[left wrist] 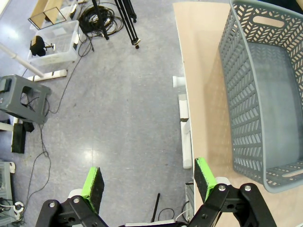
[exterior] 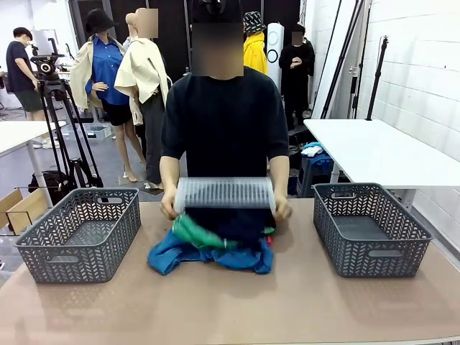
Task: Sort the tops and bottoms.
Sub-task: Lift clothes from the center of the table with your left hand.
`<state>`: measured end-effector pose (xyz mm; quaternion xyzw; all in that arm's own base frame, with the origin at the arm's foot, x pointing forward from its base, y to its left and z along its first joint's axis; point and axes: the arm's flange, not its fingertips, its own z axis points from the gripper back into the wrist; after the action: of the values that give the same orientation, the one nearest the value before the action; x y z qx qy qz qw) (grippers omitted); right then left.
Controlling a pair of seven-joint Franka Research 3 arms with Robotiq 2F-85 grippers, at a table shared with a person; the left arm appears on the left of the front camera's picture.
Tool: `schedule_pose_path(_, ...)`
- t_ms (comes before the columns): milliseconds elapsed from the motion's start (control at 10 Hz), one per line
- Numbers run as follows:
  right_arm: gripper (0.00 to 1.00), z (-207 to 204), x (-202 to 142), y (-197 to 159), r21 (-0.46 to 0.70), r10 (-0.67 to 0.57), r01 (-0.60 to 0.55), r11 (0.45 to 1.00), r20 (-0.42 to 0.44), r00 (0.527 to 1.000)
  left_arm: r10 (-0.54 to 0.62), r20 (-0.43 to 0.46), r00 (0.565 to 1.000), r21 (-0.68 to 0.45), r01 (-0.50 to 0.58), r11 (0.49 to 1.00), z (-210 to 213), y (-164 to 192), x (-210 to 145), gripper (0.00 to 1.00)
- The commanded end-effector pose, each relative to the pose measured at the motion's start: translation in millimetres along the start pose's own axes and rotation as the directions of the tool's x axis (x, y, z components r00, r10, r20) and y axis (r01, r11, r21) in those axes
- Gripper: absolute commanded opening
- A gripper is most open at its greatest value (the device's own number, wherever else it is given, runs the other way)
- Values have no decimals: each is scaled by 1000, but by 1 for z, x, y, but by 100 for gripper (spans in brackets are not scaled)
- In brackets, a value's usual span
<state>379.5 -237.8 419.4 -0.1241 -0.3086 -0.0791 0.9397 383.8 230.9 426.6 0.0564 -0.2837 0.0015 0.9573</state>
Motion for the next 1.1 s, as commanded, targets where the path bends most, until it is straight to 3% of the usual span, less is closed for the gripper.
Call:
schedule_pose_path(0, 100, 0, 0, 0, 0, -2, 2, 1000, 0, 1000, -8, 9, 1000, 8, 7, 1000, 0, 3, -2, 100)
schedule_pose_path(1000, 100, 0, 0, 0, 0, -2, 2, 1000, 0, 1000, -8, 9, 1000, 8, 7, 1000, 0, 3, -2, 100)
